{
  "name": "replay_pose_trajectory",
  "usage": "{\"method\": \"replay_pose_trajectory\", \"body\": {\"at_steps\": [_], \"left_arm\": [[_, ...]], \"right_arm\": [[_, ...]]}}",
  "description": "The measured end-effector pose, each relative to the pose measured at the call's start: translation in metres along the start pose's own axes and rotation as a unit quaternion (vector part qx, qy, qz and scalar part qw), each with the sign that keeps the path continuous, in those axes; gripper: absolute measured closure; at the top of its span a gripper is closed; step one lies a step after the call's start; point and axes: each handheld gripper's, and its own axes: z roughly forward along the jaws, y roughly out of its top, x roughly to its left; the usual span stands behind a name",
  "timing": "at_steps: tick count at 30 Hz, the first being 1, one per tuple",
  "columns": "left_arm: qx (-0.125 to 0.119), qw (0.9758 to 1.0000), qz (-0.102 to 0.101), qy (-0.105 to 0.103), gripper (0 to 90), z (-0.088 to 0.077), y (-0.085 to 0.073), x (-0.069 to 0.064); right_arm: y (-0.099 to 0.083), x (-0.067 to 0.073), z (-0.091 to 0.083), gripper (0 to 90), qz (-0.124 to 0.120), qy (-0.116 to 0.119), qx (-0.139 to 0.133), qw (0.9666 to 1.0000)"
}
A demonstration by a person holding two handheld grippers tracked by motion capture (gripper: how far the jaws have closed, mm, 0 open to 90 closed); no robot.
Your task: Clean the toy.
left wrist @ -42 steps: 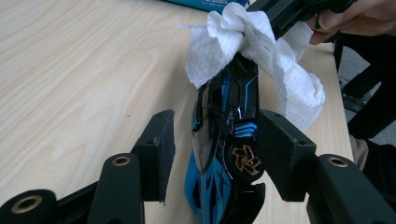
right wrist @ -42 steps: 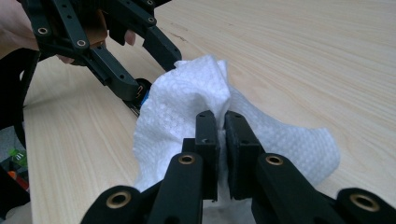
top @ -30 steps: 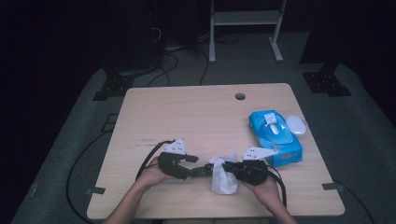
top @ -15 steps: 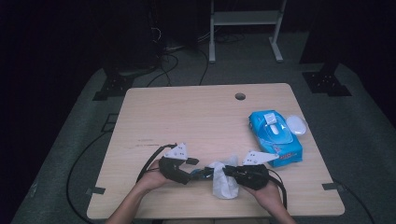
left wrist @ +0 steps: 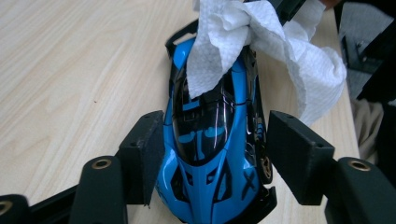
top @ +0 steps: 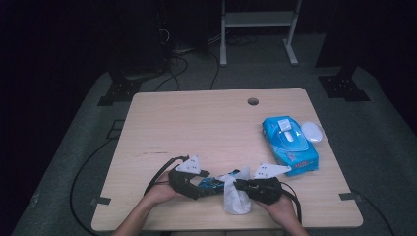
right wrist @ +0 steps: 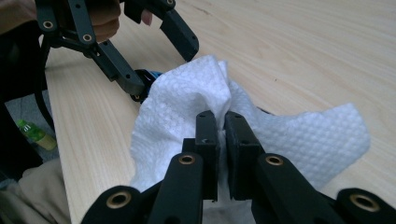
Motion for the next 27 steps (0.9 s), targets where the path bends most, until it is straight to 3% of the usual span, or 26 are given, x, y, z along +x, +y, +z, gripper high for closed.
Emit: {"method": "replay_pose_trajectory", "body": {"at_steps": [5,9,16,27], "left_arm": [[0.024,0.9996,0.012,0.004,34.4,0.006,-0.001,-0.003],[0.040,0.9986,0.033,0.006,33.6,0.012,-0.002,-0.007],[0.039,0.9986,0.027,0.020,30.3,0.011,-0.001,-0.006],[0.052,0.9978,0.033,0.025,24.1,0.022,0.006,-0.007]], "right_arm": [[-0.005,0.001,0.004,83.9,-0.002,-0.001,0.017,0.9999],[-0.009,0.000,0.009,83.6,-0.005,-0.002,0.030,0.9995],[-0.011,-0.003,0.008,83.5,0.002,-0.003,0.032,0.9995],[-0.004,-0.004,-0.027,83.5,0.002,-0.018,0.003,0.9998]]}}
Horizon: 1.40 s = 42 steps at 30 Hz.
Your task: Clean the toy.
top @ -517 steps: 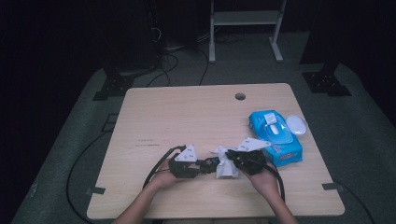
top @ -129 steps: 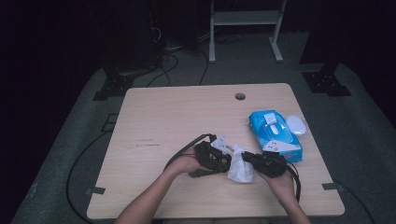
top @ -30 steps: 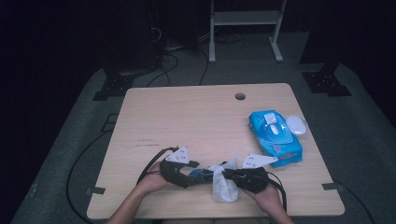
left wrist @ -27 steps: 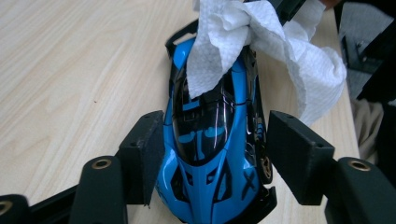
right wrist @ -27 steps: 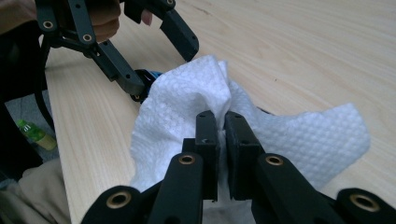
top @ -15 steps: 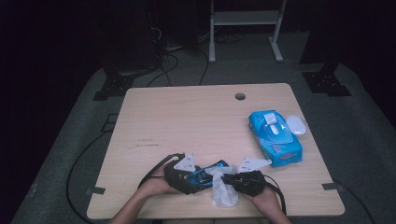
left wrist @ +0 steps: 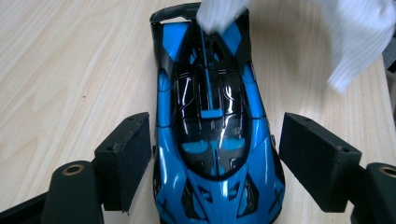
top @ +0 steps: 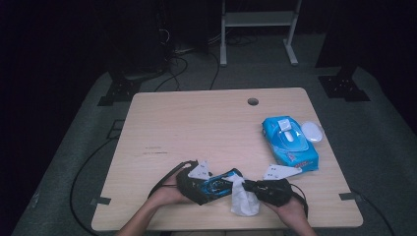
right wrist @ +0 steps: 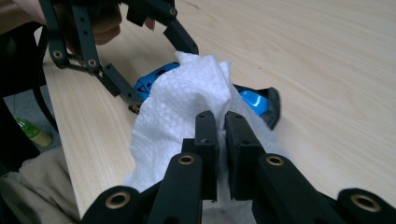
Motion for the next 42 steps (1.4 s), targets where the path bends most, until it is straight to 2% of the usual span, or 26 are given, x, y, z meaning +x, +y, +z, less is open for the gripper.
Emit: {"method": "replay_pose_trajectory", "body": {"at_steps": [7,17,25,29,32,34,42], "left_arm": [[0.005,0.9999,-0.011,-0.004,21.2,0.009,0.005,0.002],[0.035,0.9993,-0.012,-0.010,18.9,0.025,0.013,0.006],[0.054,0.9983,-0.018,-0.013,18.4,0.036,0.017,0.008],[0.055,0.9982,-0.021,-0.010,17.9,0.040,0.019,0.008],[0.059,0.9981,-0.015,-0.008,18.7,0.040,0.020,0.007],[0.054,0.9984,-0.013,-0.009,23.9,0.040,0.020,0.005],[0.062,0.9979,-0.011,-0.012,25.8,0.037,0.020,0.006]], "right_arm": [[-0.004,-0.006,-0.021,83.5,-0.001,-0.019,-0.006,0.9998],[-0.005,-0.011,-0.042,83.3,-0.008,-0.042,-0.001,0.9991],[-0.012,-0.013,-0.043,83.0,-0.002,-0.044,0.005,0.9990],[-0.015,-0.015,-0.043,83.0,0.000,-0.045,0.005,0.9990],[-0.017,-0.017,-0.044,83.0,0.004,-0.049,0.005,0.9988],[-0.019,-0.019,-0.046,83.0,0.007,-0.051,0.003,0.9987],[-0.025,-0.022,-0.049,83.0,0.018,-0.055,-0.003,0.9983]]}}
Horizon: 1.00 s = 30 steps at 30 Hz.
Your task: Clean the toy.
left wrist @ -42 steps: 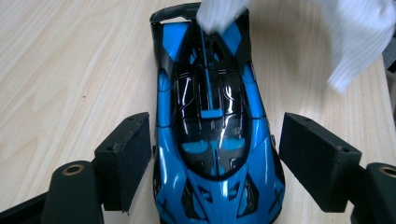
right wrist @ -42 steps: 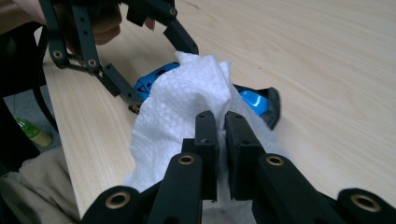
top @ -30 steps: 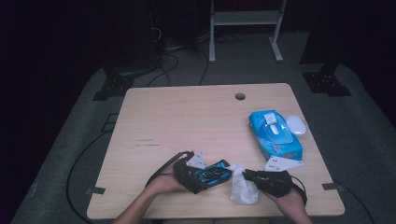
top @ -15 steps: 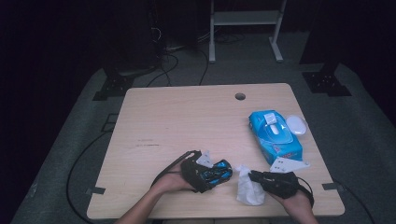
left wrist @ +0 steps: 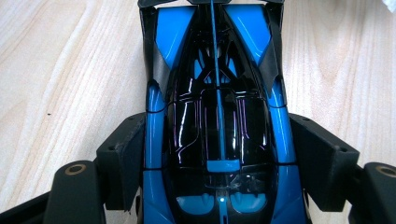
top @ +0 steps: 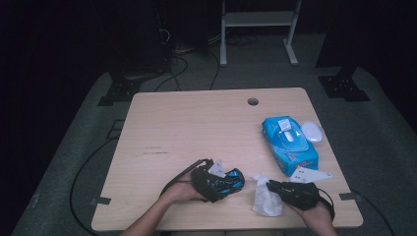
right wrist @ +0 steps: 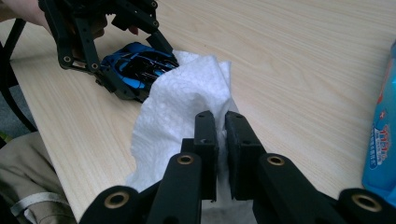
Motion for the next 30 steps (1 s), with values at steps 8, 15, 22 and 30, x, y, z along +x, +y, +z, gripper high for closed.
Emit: {"method": "replay_pose_trajectory", "body": {"at_steps": [8,15,22,30], "left_arm": [[-0.002,1.0000,0.006,-0.007,25.9,-0.001,0.000,0.000],[-0.015,0.9999,0.007,-0.001,25.9,-0.008,0.006,0.003],[-0.018,0.9997,0.003,0.018,25.9,-0.013,0.020,0.025],[-0.010,0.9994,-0.006,0.033,25.9,-0.005,0.029,0.049]], "right_arm": [[-0.003,-0.001,0.001,82.7,0.003,-0.002,0.001,1.0000],[-0.003,-0.003,-0.001,82.8,0.004,-0.004,-0.001,1.0000],[-0.004,-0.007,-0.006,82.8,0.009,-0.011,-0.004,0.9999],[-0.011,-0.019,-0.005,82.7,0.021,-0.020,0.000,0.9996]]}}
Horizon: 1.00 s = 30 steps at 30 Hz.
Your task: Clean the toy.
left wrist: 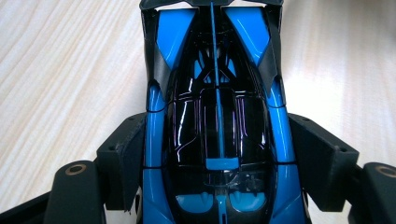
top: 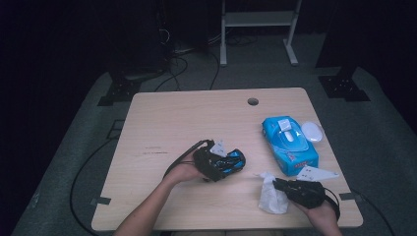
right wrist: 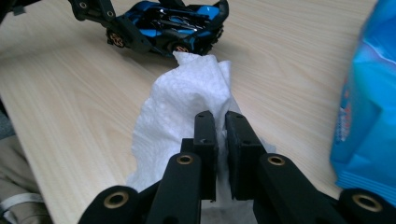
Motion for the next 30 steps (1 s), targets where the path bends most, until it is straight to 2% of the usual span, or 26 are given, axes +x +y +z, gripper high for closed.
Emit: {"method": "replay_pose_trajectory", "body": {"at_steps": [4,8,14,17,23,30], "left_arm": [[0.012,0.9999,-0.003,0.006,25.9,0.008,0.002,0.007],[0.023,0.9997,-0.007,0.008,25.9,0.014,0.001,0.011],[0.019,0.9997,-0.017,0.001,25.8,0.017,-0.003,0.014],[0.024,0.9996,-0.016,0.002,25.8,0.019,-0.006,0.015],[0.016,0.9996,-0.024,-0.003,25.4,0.018,-0.008,0.016],[-0.009,0.9994,-0.032,0.006,19.0,0.007,-0.007,0.017]], "right_arm": [[-0.004,-0.009,0.003,81.8,0.010,-0.008,0.002,0.9999],[-0.010,-0.013,0.010,80.5,0.011,-0.011,0.020,0.9997],[-0.014,-0.018,0.012,75.6,0.012,-0.010,0.024,0.9996],[-0.014,-0.019,0.013,71.0,0.016,-0.010,0.021,0.9996],[-0.012,-0.020,0.011,58.9,0.016,-0.013,0.010,0.9997],[-0.009,-0.021,0.005,53.0,0.019,-0.010,-0.018,0.9996]]}}
